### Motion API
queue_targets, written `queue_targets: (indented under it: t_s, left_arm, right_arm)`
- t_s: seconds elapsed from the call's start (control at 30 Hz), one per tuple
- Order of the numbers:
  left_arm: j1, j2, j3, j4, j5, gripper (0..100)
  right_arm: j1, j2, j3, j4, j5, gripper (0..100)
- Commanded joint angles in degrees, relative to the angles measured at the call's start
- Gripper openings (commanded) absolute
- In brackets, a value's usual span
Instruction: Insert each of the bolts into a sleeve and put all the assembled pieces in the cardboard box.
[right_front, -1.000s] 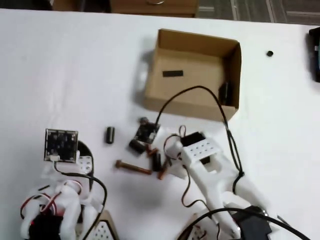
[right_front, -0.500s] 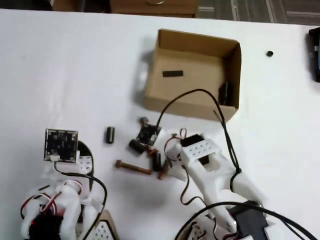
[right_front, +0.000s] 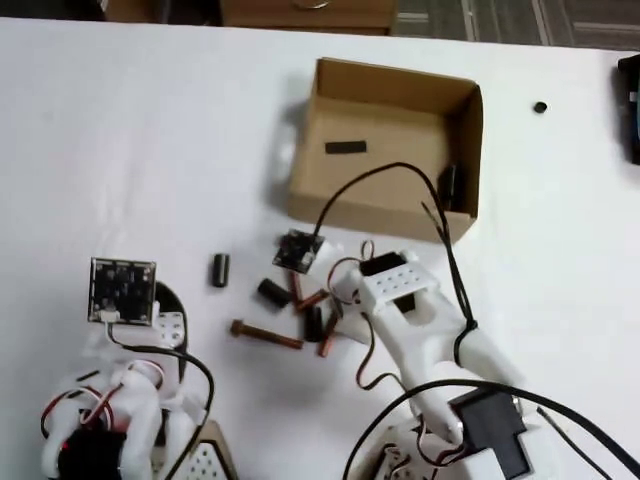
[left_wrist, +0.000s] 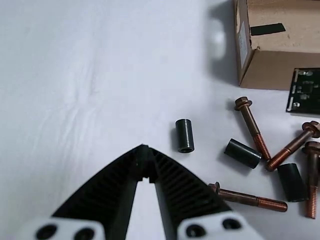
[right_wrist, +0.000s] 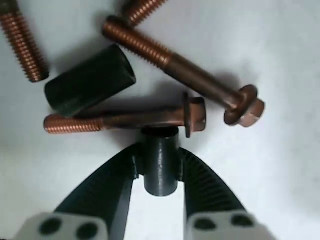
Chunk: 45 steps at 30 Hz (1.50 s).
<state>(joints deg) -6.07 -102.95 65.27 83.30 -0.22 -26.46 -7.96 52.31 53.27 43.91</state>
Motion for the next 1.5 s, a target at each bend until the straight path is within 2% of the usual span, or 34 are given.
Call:
queue_targets:
  t_s: [0.0, 0.27, 0.73, 0.9, 1.13, 1.23, 1.47]
  left_arm:
    - [0.35, -1.41, -0.22, -0.44, -0.35, 2]
    - [0.26, -1.23, -0.57, 0.00, -0.26, 2]
    - [0.62, -1.23, -1.80, 0.26, -0.26, 2]
    - [1.14, -1.14, -3.65, 3.78, -0.26, 2]
    - [11.52, -0.97, -9.98, 8.35, 0.09, 2]
    - [14.86, 0.79, -11.21, 9.23, 4.04, 2]
    - [24.79, 24.18, -17.19, 11.16, 16.88, 2]
  right_arm:
    - [-0.13, 1.27, -0.09, 0.48, -0.18, 2.0]
    - [0.04, -3.65, -0.97, 4.88, -0.26, 2.0]
    - [5.32, -36.09, -17.05, 33.54, -0.44, 2.0]
    - [7.87, -44.97, -24.53, 37.85, -5.98, 2.0]
    - [13.41, -47.69, -26.29, 37.93, -6.86, 2.0]
    - [14.99, -47.60, -26.29, 37.67, -10.29, 2.0]
    - [15.25, -48.04, -26.29, 37.58, -15.65, 2.0]
